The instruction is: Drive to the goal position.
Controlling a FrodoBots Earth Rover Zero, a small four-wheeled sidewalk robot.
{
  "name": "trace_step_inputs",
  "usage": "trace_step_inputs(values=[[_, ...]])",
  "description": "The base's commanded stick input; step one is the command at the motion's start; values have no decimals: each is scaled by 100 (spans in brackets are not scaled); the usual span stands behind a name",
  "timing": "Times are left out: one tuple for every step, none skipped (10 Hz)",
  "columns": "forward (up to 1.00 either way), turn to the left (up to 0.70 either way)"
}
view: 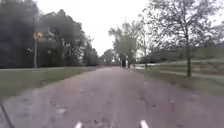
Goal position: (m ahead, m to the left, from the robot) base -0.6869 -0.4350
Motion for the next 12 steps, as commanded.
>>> trace_step_inputs(values=[[70,-26],[70,-23],[70,-20],[70,-16],[70,-13],[70,-9],[70,-6],[70,-3],[70,0],[70,0],[70,0],[70,0]])
